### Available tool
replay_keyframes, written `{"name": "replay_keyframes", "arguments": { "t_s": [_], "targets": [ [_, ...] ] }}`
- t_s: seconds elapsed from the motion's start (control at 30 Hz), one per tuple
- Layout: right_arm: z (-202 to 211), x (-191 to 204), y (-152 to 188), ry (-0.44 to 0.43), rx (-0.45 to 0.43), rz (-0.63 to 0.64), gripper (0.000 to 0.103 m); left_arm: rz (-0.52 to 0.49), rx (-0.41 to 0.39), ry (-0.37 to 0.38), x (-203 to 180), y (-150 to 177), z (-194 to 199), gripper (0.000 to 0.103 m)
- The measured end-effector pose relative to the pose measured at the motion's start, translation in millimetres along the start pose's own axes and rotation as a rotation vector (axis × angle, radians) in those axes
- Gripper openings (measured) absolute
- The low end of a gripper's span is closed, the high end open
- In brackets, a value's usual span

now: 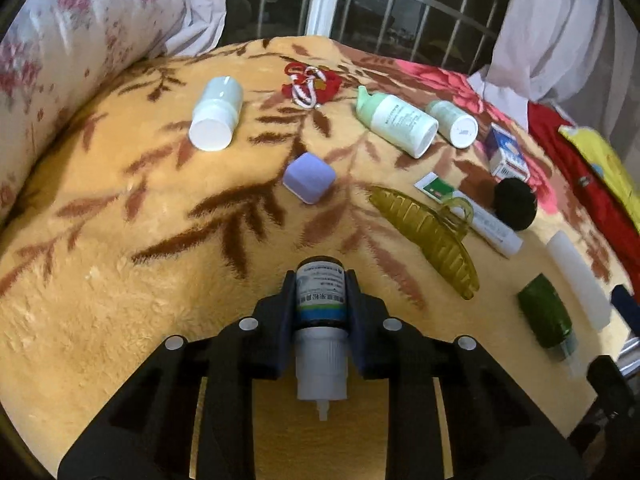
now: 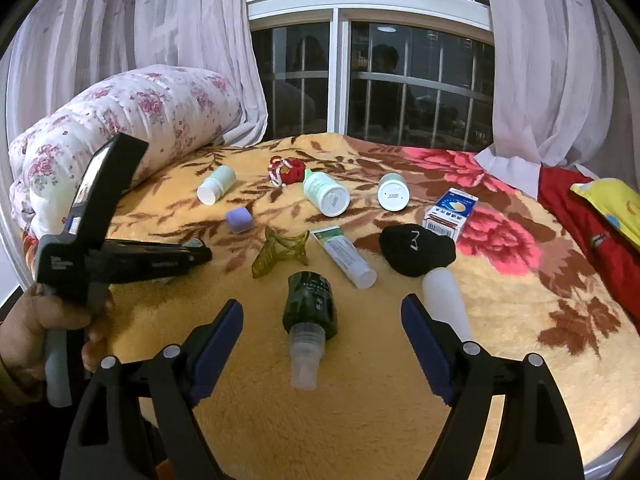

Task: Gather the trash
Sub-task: 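Grasp the eye-drop bottle with the left tool while the right tool grasps the green bottle, then lower both bottles into the orange bin and open both tools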

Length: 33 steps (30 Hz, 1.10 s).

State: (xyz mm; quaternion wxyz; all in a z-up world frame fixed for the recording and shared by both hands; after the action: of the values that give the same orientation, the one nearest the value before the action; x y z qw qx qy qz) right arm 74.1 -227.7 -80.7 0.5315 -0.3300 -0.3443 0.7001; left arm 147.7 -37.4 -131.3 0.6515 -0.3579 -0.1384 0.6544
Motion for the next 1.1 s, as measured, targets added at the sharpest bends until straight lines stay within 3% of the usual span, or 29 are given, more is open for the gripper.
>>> {"name": "replay_keyframes", "arguments": {
  "t_s": [0.37,0.5,0.53,0.6,0.63,0.67,0.9,1.1],
  "targets": [
    [-18.7,14.9,-10.1,0.001,0.009,0.043,0.080,-0.040,-0.074,0.002,-4.1,13.2,56.4,0.023],
    [-39.8,23.2,-10.1,0.011,0.052,0.057,0.077,-0.050,-0.093,0.005,-3.0,19.9,78.6,0.023],
    [-45.6,24.2,-8.3,0.017,0.071,0.061,0.074,-0.050,-0.096,0.005,-2.1,21.2,82.1,0.023],
    [-57.9,25.1,-4.0,0.023,0.118,0.064,0.059,-0.049,-0.094,0.007,-0.7,24.5,87.5,0.023],
    [-65.9,25.7,-0.1,0.023,0.156,0.063,0.040,-0.050,-0.091,0.007,-0.2,26.0,88.7,0.023],
    [-72.1,25.7,3.0,0.008,0.190,0.053,0.031,-0.049,-0.089,0.010,0.3,27.6,89.4,0.023],
    [-52.6,28.3,-1.0,-0.022,0.156,0.034,0.030,-0.048,-0.081,0.028,-2.7,38.4,89.4,0.023],
    [4.6,40.8,4.7,-0.121,0.122,0.055,0.030,-0.119,-0.068,0.077,-29.8,56.6,104.5,0.023]
  ]
}}
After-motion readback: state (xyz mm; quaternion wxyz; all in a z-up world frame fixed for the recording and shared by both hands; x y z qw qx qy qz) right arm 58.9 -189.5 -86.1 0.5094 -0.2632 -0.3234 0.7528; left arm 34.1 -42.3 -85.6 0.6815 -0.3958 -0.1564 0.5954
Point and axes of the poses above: each gripper's, at about its wrist camera, not at the fingertips, and z roughly against the way its jaws point, x to its left, y to its underside, the point moved 6 cm from there along -z, roughly the way its jaws point, and after that the axes turned 8 degrees about y, right-handed, at the moved point
